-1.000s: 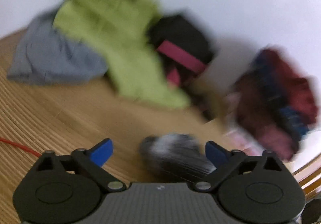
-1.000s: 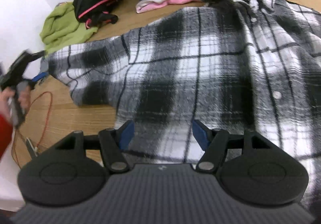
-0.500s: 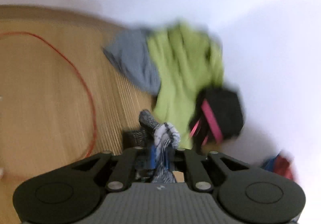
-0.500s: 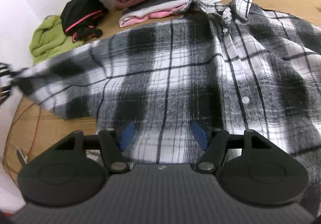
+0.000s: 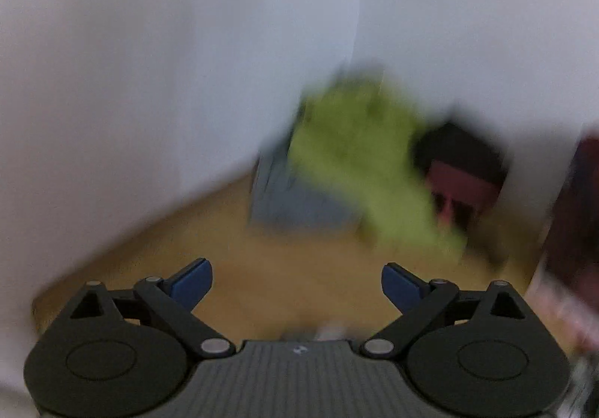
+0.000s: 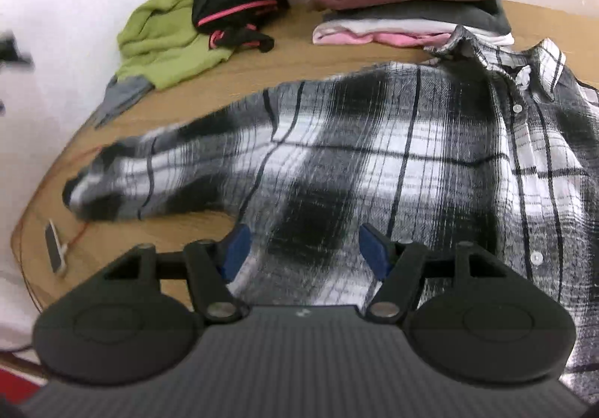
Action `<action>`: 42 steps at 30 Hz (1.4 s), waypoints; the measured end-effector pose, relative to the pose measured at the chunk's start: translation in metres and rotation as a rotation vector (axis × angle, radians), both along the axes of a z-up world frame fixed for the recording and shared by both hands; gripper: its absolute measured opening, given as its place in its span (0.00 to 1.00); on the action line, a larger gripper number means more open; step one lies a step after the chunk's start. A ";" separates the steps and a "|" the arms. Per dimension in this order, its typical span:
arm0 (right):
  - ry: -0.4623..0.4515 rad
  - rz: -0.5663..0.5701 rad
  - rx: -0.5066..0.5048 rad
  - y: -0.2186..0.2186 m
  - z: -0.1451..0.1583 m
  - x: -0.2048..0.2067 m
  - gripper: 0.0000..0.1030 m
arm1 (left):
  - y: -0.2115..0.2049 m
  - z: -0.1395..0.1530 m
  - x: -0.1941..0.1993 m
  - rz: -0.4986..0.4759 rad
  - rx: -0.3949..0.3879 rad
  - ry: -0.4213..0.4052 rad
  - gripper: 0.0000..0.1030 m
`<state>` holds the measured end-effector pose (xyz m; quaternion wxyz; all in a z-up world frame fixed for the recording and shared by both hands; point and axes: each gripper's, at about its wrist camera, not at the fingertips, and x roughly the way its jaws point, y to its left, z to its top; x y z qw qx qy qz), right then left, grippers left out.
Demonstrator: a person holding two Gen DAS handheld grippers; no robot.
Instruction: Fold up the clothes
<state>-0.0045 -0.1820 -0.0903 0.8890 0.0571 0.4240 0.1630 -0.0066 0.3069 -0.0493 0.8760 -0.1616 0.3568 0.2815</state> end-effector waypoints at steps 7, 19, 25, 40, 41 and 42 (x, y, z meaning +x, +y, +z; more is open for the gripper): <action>0.049 -0.007 -0.032 0.000 -0.009 -0.012 0.65 | 0.026 -0.134 0.013 -0.008 -0.063 0.346 0.39; 0.027 -0.062 -0.028 -0.027 -0.005 -0.035 0.65 | 0.029 -0.030 0.027 -0.074 -0.022 -0.022 0.01; 0.012 -0.072 -0.003 -0.041 -0.001 -0.042 0.65 | 0.030 -0.071 0.029 -0.112 -0.169 0.150 0.83; -0.052 -0.114 -0.055 -0.075 0.002 -0.055 0.65 | 0.014 -0.129 0.033 -0.061 -0.282 0.167 0.09; -0.054 -0.122 -0.054 -0.078 0.003 -0.056 0.65 | 0.012 -0.117 0.032 -0.067 -0.270 0.118 0.09; -0.057 -0.127 -0.056 -0.080 0.004 -0.057 0.65 | 0.007 -0.103 0.031 -0.082 -0.250 0.086 0.09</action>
